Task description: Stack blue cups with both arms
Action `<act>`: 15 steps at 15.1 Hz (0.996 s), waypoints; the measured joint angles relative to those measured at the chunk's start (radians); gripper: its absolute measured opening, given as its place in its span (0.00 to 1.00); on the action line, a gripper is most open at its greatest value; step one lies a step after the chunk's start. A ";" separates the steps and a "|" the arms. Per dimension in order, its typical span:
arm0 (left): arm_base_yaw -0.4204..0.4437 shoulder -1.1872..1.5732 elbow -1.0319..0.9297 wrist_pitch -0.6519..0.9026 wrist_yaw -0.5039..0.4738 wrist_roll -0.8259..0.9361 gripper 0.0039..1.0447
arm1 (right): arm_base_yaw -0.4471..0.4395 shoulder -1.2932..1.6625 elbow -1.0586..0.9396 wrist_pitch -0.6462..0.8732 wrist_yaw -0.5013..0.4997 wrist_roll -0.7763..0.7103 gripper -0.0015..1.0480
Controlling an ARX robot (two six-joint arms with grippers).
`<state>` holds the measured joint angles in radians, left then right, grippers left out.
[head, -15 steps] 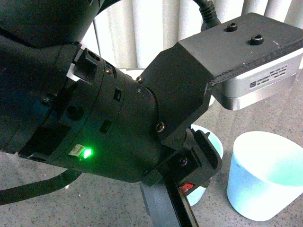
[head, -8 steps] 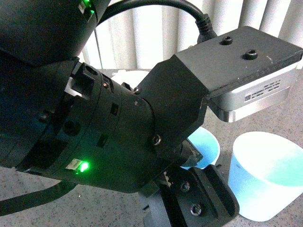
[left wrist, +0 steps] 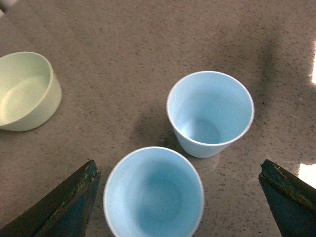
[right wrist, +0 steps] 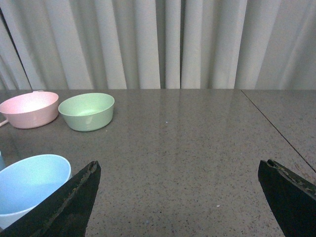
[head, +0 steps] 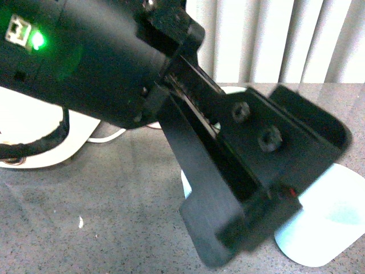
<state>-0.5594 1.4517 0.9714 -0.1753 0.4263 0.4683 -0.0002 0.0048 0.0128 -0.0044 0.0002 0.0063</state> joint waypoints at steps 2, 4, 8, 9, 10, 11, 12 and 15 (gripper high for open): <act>0.080 -0.002 0.053 0.060 0.031 -0.082 0.94 | 0.000 0.000 0.000 0.000 0.000 0.000 0.94; 0.200 -0.026 0.100 0.159 0.046 -0.207 0.94 | 0.000 0.000 0.000 0.000 0.000 0.000 0.94; 0.452 -0.161 0.083 0.257 0.061 -0.409 0.94 | 0.000 0.000 0.000 0.000 0.000 0.000 0.94; 0.494 -0.200 0.054 0.270 0.061 -0.411 0.94 | 0.000 0.000 0.000 0.000 0.000 0.000 0.94; 0.546 -0.240 0.031 0.276 0.063 -0.421 0.94 | 0.000 0.000 0.000 0.000 0.000 0.000 0.94; 0.565 -0.290 -0.024 0.374 -0.066 -0.437 0.88 | 0.000 0.000 0.000 0.000 0.000 0.000 0.94; 0.566 -0.359 -0.113 0.444 -0.241 -0.447 0.77 | 0.000 0.000 0.000 0.000 0.000 0.000 0.94; 0.562 -0.500 -0.399 0.578 -0.426 -0.462 0.42 | 0.000 0.000 0.000 0.000 0.000 0.000 0.94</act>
<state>0.0025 0.9512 0.5724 0.4026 0.0006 0.0067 -0.0002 0.0048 0.0128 -0.0044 0.0002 0.0063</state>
